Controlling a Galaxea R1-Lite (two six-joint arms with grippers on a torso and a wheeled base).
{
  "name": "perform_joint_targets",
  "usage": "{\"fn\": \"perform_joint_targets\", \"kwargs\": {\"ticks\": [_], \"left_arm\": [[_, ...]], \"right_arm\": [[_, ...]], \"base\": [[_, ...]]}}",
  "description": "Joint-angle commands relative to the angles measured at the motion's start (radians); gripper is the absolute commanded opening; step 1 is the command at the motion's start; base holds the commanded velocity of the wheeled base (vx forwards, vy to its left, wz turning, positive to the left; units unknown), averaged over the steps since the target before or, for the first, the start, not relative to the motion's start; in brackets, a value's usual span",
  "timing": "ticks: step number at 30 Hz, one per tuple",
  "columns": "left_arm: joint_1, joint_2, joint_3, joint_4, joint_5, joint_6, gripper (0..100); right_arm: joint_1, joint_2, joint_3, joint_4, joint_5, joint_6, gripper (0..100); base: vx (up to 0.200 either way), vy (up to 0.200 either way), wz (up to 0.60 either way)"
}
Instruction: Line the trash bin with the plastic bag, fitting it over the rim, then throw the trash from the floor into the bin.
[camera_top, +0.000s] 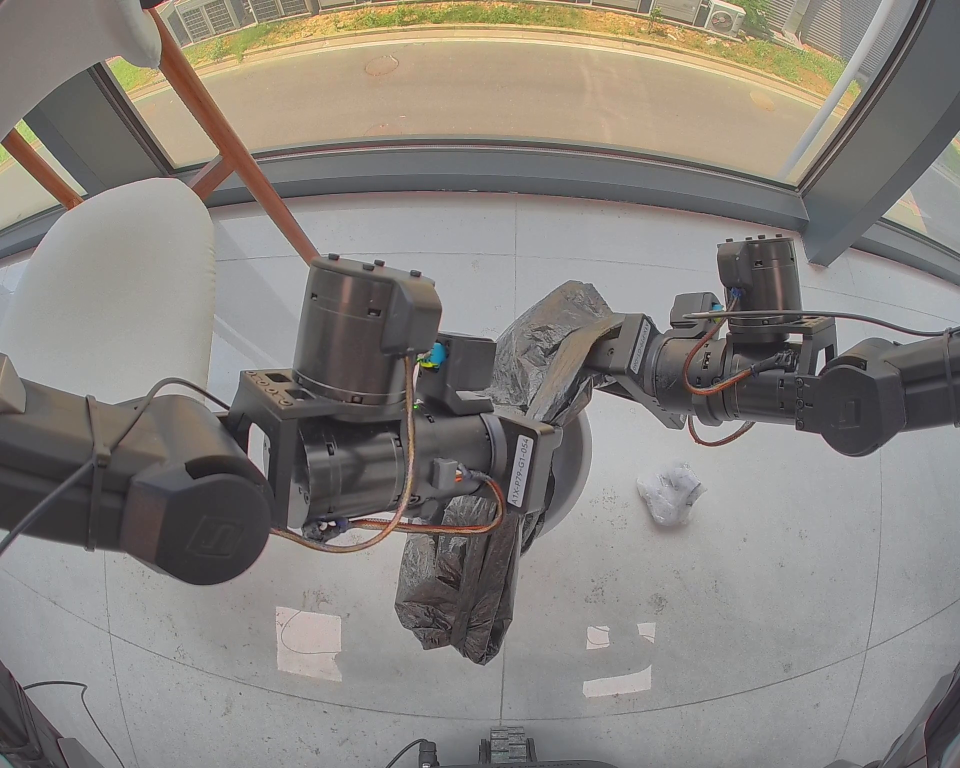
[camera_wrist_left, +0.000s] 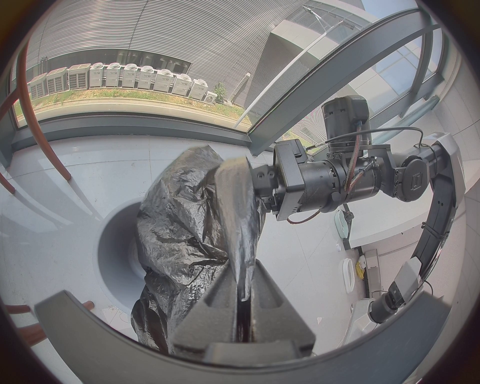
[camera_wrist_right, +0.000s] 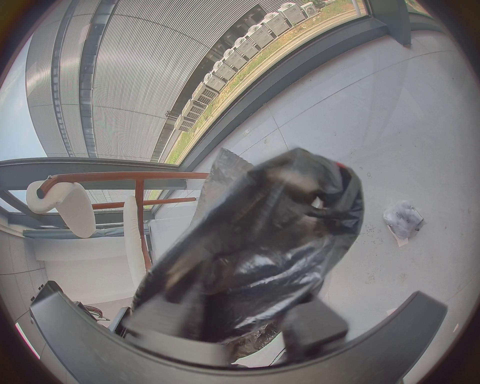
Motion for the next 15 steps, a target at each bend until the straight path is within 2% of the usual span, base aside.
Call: {"fn": "perform_joint_targets", "kwargs": {"ticks": [1,3,7,8,9,10,12,15], "left_arm": [[0.001,0.023,-0.005,-0.001,0.005,0.000,0],[0.001,0.037,-0.011,-0.001,0.006,0.001,0],[0.001,0.071,-0.024,0.001,0.008,0.001,0],[0.001,0.091,-0.024,0.001,0.008,0.004,0],[0.001,0.091,-0.024,0.001,0.008,0.004,0],[0.005,0.111,-0.024,0.001,0.006,0.004,100],[0.005,0.120,-0.023,0.001,0.006,0.006,100],[0.006,0.149,-0.038,-0.001,0.006,0.006,100]], "right_arm": [[0.007,0.000,-0.002,-0.001,-0.013,-0.007,0],[0.010,0.002,-0.001,-0.001,-0.020,-0.015,0],[0.011,0.022,0.002,-0.016,-0.022,-0.101,0],[0.007,0.036,0.010,-0.051,-0.020,-0.148,0],[0.007,0.036,0.010,-0.051,-0.020,-0.148,0],[-0.001,0.059,0.010,-0.107,-0.020,-0.184,0],[-0.012,0.074,0.008,-0.140,-0.020,-0.201,0],[-0.032,0.108,0.002,-0.191,-0.019,-0.270,0]], "base": [[0.000,0.000,0.00],[0.000,0.000,0.00],[0.000,0.000,0.00],[0.000,0.000,0.00],[0.000,0.000,0.00],[0.000,0.000,0.00],[0.000,0.000,0.00],[0.000,0.000,0.00]]}}
